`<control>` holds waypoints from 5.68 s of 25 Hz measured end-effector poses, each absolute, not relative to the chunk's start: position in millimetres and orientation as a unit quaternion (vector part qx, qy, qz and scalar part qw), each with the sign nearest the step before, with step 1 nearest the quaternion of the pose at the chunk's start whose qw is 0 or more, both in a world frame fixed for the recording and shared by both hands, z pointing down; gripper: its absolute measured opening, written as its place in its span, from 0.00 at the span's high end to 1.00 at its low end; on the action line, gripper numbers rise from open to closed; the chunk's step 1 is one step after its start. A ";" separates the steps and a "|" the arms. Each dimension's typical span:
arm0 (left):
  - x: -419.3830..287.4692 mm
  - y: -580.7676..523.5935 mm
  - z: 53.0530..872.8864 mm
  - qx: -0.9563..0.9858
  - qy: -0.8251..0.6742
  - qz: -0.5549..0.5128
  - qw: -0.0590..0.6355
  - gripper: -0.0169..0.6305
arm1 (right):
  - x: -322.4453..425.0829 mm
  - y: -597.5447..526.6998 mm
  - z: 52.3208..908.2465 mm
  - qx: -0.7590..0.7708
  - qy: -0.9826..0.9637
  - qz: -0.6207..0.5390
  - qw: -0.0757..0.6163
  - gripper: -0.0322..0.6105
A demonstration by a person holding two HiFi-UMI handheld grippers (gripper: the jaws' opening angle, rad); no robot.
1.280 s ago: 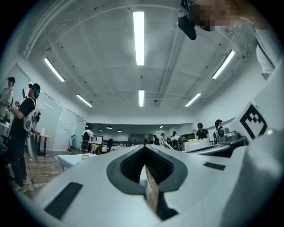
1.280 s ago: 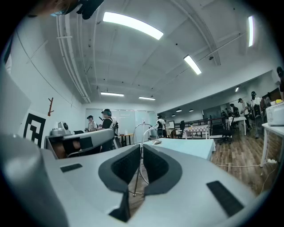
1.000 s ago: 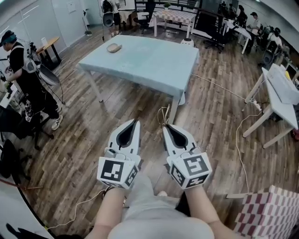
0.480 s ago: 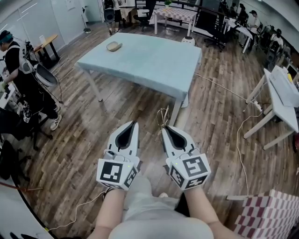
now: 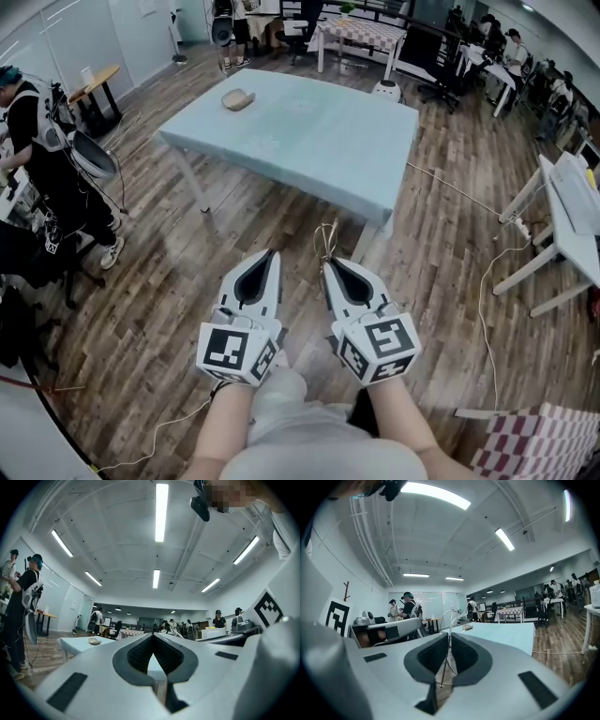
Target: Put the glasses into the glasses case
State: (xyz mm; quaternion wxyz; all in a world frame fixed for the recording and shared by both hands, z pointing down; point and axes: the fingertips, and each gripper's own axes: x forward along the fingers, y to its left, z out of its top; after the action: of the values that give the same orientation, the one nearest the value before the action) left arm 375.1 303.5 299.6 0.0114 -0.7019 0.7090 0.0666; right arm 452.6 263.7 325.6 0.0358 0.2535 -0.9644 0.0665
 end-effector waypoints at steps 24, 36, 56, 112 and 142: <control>217.9 214.3 302.5 -0.701 0.706 0.097 -0.008 0.96 | 293.0 174.4 328.4 0.247 -0.966 0.055 0.054 0.91; 169.9 204.2 307.4 -0.695 0.711 0.103 -0.017 0.96 | 244.5 164.7 333.9 0.234 -0.969 0.058 0.059 0.91; 102.0 145.5 319.2 -0.689 0.720 0.085 -0.014 0.96 | 167.4 99.6 341.0 0.211 -0.974 0.061 0.050 0.91; -144.3 -103.4 323.1 -0.688 0.721 0.087 -0.017 0.96 | -53.4 -127.8 347.2 0.222 -0.971 0.076 0.046 0.91; -282.1 -241.5 357.2 -0.760 0.647 0.034 -0.053 0.96 | -164.6 -255.9 373.1 0.360 -0.925 0.116 0.040 0.91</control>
State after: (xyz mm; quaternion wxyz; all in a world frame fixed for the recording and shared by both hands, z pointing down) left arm -282.1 -241.5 357.2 -0.0526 -0.7601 0.6467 0.0341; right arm -164.6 -255.9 373.1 0.0404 0.3597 -0.9250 0.1156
